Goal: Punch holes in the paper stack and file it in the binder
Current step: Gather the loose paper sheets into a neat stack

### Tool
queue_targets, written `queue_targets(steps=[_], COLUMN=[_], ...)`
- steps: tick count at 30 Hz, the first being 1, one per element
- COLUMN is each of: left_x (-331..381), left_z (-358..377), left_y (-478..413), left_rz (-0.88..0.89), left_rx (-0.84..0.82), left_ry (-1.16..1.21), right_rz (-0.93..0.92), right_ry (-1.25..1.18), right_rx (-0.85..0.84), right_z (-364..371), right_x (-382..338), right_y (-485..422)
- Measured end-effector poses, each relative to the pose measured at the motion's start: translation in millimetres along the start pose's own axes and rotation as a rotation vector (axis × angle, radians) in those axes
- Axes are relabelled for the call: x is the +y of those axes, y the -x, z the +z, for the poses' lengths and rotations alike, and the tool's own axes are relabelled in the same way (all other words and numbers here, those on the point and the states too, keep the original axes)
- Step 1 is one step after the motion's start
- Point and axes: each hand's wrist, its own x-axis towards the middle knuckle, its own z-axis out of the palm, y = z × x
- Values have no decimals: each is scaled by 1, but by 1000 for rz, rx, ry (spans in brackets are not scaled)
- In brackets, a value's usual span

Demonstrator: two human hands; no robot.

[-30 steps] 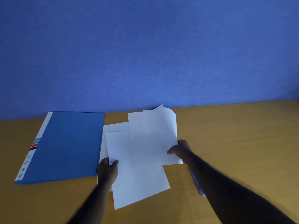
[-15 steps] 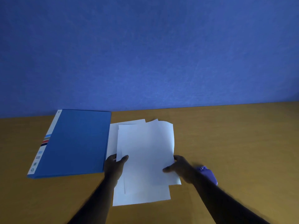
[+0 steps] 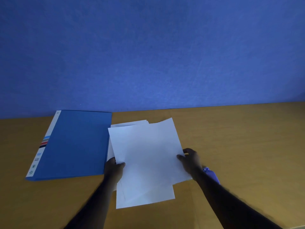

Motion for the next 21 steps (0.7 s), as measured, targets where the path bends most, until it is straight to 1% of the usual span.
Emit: queue_targets(steps=[2, 5, 7, 9, 12, 15, 18, 21], left_x=[0, -1, -1, -1, -2, -3, -3, 0], left_z=[0, -1, -1, -1, -2, -3, -1, 3], left_y=[0, 0, 1, 2, 2, 1, 2, 1], left_rz=[4, 19, 25, 25, 23, 24, 21, 3], left_rx=[-3, -4, -3, -9, -19, -32, -29, 40], left_ry=[-3, -2, -11, -18, -17, -12, -7, 22], right_rz=[-106, -209, -216, -196, -152, -102, -54, -51], right_ry=[70, 59, -66, -221, -354, -346, -249, -113], right_rx=[99, 255, 328, 351, 282, 176, 66, -14], right_z=[-17, -53, -81, -107, -127, -111, -68, -19], right_x=[-5, -17, -28, -37, -43, -38, -21, -6], right_y=[-5, -13, -14, -12, -6, -3, -1, 8])
